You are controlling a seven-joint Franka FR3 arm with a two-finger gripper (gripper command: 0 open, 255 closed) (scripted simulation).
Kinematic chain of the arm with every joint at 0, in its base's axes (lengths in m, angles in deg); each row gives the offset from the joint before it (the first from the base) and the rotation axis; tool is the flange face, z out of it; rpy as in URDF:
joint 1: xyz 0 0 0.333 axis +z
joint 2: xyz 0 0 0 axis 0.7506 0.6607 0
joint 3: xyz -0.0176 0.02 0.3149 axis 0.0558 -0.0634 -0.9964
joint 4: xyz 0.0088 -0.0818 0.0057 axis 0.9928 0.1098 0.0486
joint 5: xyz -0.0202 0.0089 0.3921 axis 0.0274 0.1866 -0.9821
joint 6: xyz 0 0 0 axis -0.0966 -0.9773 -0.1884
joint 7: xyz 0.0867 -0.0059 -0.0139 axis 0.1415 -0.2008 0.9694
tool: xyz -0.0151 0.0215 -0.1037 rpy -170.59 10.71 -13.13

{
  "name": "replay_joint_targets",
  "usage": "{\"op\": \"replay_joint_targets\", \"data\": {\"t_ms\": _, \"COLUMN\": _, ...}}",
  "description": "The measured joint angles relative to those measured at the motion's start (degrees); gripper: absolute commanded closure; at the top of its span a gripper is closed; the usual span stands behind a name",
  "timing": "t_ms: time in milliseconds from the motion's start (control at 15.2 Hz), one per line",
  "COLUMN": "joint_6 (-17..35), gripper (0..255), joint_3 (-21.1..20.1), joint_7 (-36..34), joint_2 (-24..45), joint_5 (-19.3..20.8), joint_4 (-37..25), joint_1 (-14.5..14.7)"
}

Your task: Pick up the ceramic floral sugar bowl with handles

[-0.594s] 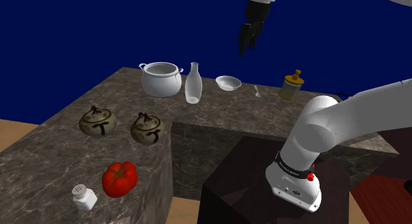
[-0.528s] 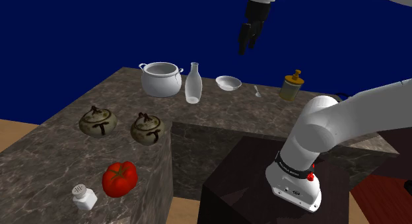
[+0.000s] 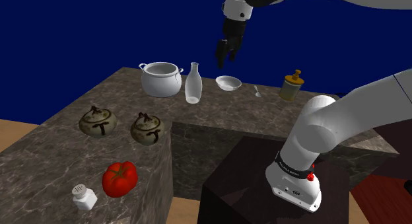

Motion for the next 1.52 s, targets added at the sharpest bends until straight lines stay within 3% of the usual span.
{"op": "replay_joint_targets", "data": {"t_ms": 858, "joint_6": 17.92, "gripper": 0, "joint_3": -9.76, "joint_7": -13.22, "joint_2": 20.61, "joint_5": -2.49, "joint_4": -3.34, "joint_1": 2.76}}
{"op": "replay_joint_targets", "data": {"t_ms": 1518, "joint_6": 27.58, "gripper": 0, "joint_3": -14.87, "joint_7": -24.35, "joint_2": 40.33, "joint_5": 2.59, "joint_4": -13.34, "joint_1": 4.53}}
